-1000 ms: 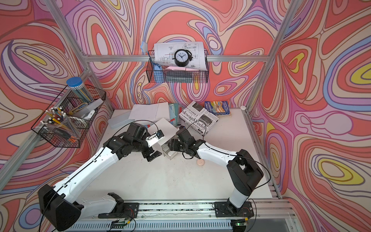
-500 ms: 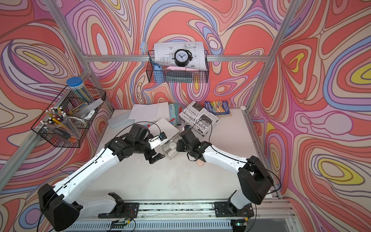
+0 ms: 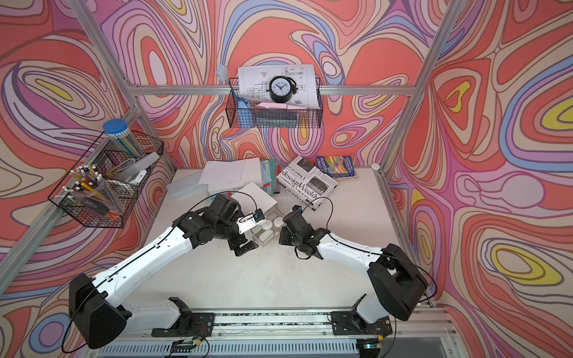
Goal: Put the bluetooth earphones in the drawer according to color
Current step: Close the drawer in the storage box.
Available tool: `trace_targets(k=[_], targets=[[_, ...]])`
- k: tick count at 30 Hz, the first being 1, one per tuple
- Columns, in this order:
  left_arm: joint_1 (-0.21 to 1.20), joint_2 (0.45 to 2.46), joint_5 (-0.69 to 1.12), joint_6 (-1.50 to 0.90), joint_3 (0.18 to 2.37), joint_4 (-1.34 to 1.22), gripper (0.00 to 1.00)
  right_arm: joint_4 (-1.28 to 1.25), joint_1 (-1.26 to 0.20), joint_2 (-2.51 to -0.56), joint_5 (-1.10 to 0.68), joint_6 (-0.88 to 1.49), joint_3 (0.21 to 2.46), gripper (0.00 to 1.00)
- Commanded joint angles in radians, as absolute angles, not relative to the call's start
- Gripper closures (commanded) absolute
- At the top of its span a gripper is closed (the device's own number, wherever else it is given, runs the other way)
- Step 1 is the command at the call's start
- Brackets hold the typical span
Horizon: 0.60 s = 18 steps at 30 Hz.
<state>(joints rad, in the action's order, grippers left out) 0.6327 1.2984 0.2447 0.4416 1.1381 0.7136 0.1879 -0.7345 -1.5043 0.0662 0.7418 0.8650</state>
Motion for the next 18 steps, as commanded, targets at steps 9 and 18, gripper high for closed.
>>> trace_targets(k=[9, 18], targets=[[0.635, 1.29, 0.23, 0.452, 1.154, 0.73, 0.01, 0.131, -0.663, -1.561, 0.057, 0.723, 0.888, 1.0], [0.635, 1.301, 0.224, 0.454, 1.157, 0.736, 0.02, 0.067, -0.637, -1.604, 0.018, 0.723, 0.903, 1.0]])
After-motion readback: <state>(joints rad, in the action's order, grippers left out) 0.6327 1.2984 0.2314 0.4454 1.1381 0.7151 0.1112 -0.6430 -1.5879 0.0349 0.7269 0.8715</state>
